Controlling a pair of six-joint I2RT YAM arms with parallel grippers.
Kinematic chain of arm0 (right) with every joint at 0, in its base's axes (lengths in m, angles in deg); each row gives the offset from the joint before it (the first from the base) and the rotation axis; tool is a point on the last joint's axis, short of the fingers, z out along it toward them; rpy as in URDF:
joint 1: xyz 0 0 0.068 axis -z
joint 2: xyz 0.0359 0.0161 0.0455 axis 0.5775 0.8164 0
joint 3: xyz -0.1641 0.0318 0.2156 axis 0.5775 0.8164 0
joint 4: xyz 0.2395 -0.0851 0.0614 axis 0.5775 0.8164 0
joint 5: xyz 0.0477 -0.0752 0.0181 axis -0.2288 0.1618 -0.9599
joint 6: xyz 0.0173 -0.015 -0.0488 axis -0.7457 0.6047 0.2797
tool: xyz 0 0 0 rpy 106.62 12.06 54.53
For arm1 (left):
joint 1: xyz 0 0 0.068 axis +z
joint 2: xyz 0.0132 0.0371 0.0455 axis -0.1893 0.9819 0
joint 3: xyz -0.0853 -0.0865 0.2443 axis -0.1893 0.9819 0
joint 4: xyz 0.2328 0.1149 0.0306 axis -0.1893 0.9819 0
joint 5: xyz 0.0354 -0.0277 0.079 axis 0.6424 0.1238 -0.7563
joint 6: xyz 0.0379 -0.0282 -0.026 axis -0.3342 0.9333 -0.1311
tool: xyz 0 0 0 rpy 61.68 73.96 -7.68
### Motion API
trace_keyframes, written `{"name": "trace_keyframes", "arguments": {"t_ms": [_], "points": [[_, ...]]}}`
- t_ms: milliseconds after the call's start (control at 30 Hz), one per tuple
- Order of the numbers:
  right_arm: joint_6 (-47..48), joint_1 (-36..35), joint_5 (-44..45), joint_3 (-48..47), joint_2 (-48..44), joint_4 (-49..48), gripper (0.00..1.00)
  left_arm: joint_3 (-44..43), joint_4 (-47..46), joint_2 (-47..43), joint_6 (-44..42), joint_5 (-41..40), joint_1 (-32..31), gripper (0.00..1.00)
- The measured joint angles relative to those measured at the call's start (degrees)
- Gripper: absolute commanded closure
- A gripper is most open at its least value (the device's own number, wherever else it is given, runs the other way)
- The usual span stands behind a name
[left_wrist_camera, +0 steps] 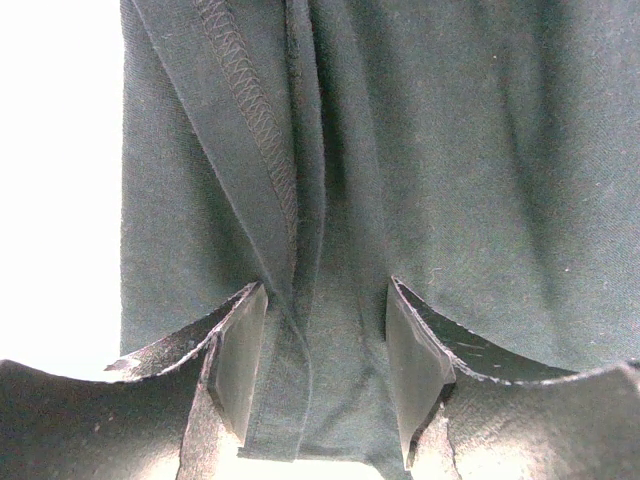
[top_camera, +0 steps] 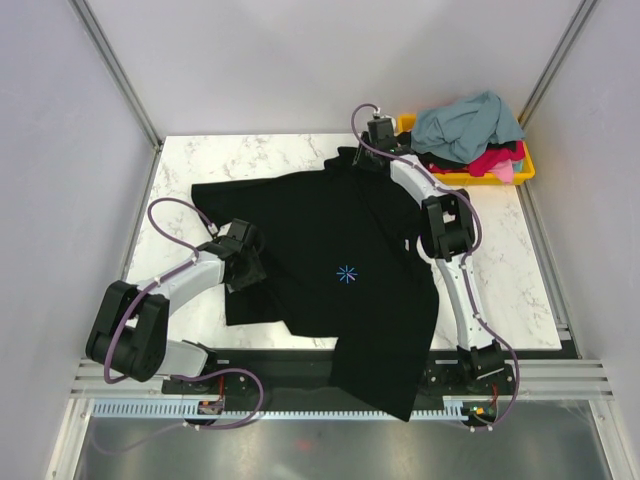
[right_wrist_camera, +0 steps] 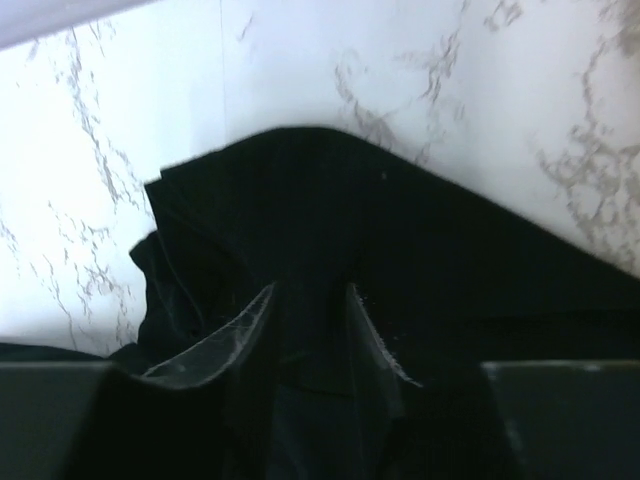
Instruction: Fold and stack the t-shirts
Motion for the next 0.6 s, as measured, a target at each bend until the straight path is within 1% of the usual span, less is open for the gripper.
{"name": "trace_keyframes", "arguments": {"t_ms": [133,300,400,533,600], "points": [[0.7,-1.4,0.6,2.9,-0.6,-0.1,0.57,0.0,-0.1,-0.1,0.0,-0.1,-0.2,0.42],[1.1,-2.9,1.9,3.0,-0.7,-0.3,0.58,0.3,-0.5,-0.4,0.0,-0.1,-0.5,0.42],[1.2,-3.1,2.6,2.3,-0.7,0.1,0.62,0.3,-0.6,-0.4,0.0,-0.1,-0.5,0.42],[1.5,-3.0,3.4,-0.1,-0.7,0.3,0.72,0.3,-0.6,-0.4,0.0,-0.1,-0.5,0.43],[1.6,-2.8,4.1,-1.4,-0.7,0.3,0.75,0.4,-0.6,-0.4,0.0,-0.1,-0.5,0.43]]}}
